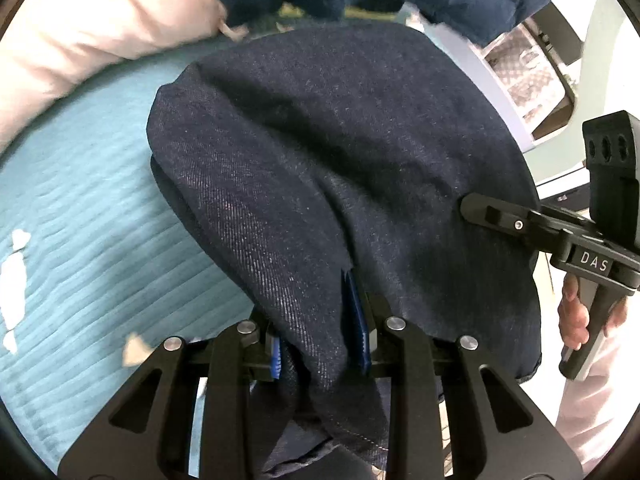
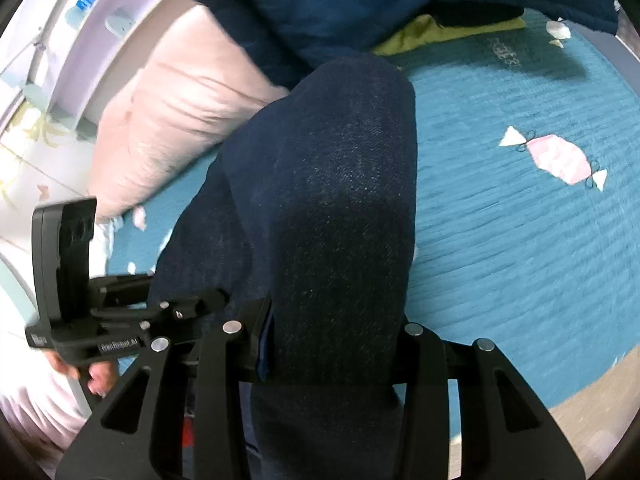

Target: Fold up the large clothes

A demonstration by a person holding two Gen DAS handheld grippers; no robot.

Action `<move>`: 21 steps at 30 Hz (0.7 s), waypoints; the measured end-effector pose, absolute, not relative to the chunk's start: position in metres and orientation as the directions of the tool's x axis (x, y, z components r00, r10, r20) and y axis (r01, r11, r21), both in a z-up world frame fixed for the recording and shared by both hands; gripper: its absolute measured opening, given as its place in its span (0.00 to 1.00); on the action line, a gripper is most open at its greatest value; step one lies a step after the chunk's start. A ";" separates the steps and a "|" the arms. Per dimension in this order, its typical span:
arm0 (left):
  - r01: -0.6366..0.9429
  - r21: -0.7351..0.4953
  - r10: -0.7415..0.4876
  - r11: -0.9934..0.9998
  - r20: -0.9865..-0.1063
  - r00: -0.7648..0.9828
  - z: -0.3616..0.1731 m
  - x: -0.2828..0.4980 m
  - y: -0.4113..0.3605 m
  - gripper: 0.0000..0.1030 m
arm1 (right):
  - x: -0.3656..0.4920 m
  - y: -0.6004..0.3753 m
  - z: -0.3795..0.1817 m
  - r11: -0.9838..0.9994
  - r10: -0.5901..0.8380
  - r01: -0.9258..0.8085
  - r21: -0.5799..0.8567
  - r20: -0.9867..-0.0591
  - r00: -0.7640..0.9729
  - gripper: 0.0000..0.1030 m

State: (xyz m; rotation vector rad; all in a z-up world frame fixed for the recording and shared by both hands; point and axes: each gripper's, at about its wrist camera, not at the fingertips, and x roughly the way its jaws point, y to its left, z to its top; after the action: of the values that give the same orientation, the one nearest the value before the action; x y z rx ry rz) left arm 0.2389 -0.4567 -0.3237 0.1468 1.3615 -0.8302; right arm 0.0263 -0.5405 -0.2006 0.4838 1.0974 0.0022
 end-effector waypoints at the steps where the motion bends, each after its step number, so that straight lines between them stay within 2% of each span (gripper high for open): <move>1: 0.595 -0.365 -0.428 0.716 -0.903 -0.039 -0.338 0.242 -0.467 0.25 | 0.028 -0.551 -0.210 0.899 0.235 0.235 0.371 -0.859 0.455 0.35; 4: 0.571 -0.363 -0.380 0.737 -0.920 -0.095 -0.391 0.246 -0.486 0.25 | 0.027 -0.591 -0.264 0.873 0.228 0.328 0.361 -0.896 0.380 0.36; 6: 0.575 -0.325 -0.339 0.750 -0.937 -0.087 -0.414 0.241 -0.488 0.28 | 0.025 -0.600 -0.303 0.869 0.205 0.375 0.323 -0.925 0.321 0.44; 7: 0.585 -0.320 -0.348 0.745 -0.935 -0.069 -0.415 0.239 -0.485 0.30 | 0.021 -0.601 -0.307 0.864 0.210 0.373 0.339 -0.914 0.347 0.46; 9: 0.607 -0.336 -0.377 0.720 -0.924 -0.064 -0.413 0.237 -0.480 0.31 | 0.010 -0.603 -0.305 0.845 0.222 0.377 0.378 -0.891 0.395 0.50; 11: 0.616 -0.325 -0.365 0.717 -0.929 -0.065 -0.406 0.238 -0.470 0.36 | 0.003 -0.600 -0.299 0.855 0.173 0.395 0.336 -0.903 0.393 0.55; 16: 0.677 -0.169 -0.292 0.716 -0.954 0.071 -0.366 0.226 -0.444 0.36 | -0.015 -0.586 -0.254 0.880 -0.026 0.443 0.171 -0.914 0.404 0.54; 17: 0.677 -0.157 -0.297 0.719 -0.950 0.095 -0.357 0.224 -0.439 0.36 | -0.021 -0.586 -0.242 0.877 -0.058 0.454 0.156 -0.904 0.423 0.53; 19: 0.664 -0.192 -0.337 0.723 -0.937 0.096 -0.339 0.224 -0.440 0.36 | -0.034 -0.578 -0.212 0.862 -0.078 0.470 0.192 -0.865 0.495 0.39; 21: 0.647 -0.259 -0.394 0.717 -0.916 0.070 -0.327 0.224 -0.446 0.34 | -0.035 -0.563 -0.200 0.865 -0.054 0.451 0.219 -0.854 0.518 0.14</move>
State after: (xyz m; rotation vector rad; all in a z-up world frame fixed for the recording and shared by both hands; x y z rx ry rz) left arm 0.2237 -0.4457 -0.3270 0.2406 1.2790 -0.7948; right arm -0.0348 -0.5631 -0.2003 0.4484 0.9867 -0.3156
